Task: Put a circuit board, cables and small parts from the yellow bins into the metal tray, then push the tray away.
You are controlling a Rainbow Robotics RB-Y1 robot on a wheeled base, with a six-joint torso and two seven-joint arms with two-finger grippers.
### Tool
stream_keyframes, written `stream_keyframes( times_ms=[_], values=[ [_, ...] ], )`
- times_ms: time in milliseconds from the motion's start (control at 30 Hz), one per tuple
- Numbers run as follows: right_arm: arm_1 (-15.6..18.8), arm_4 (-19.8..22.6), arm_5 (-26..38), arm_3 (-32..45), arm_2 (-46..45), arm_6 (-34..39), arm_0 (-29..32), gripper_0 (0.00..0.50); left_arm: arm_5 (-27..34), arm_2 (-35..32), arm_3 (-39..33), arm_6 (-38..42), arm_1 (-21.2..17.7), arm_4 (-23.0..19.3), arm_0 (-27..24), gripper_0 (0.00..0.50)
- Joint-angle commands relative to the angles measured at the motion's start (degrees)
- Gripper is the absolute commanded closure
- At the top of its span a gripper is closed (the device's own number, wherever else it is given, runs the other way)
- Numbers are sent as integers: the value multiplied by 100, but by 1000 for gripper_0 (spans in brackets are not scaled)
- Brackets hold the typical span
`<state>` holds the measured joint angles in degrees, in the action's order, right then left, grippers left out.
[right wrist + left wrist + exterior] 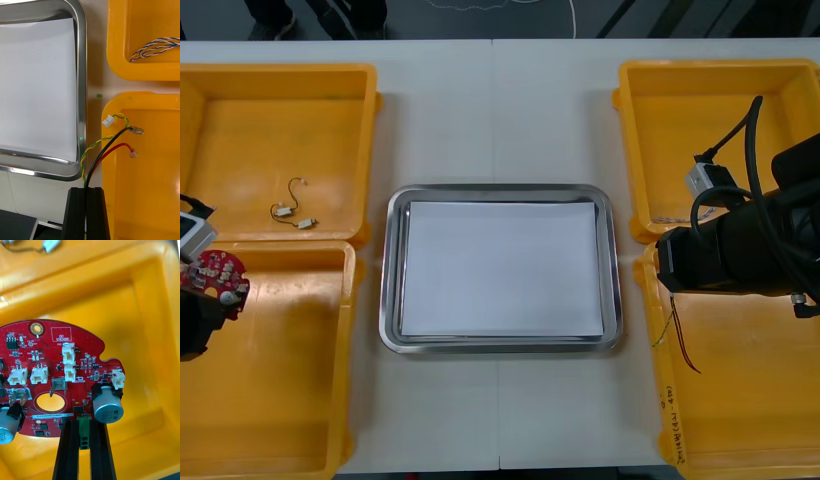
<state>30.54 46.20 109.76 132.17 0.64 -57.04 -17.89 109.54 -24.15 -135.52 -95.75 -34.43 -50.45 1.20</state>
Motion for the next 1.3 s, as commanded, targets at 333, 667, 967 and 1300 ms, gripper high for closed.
stream_keyframes(
  times_ms=[333,667,967,1300],
  values=[
    [216,21,24,46,59,255,-65,500,46,772,-211,2887,-802,-352,-981,500],
    [286,47,24,46,59,281,-65,500,46,1686,-88,3801,-802,-510,-1807,500],
    [374,109,24,46,59,325,-65,500,46,2679,369,4601,-802,-501,-2616,500],
    [374,109,24,46,68,360,-65,500,46,3874,817,5453,-697,-519,-3433,500]
  ],
)
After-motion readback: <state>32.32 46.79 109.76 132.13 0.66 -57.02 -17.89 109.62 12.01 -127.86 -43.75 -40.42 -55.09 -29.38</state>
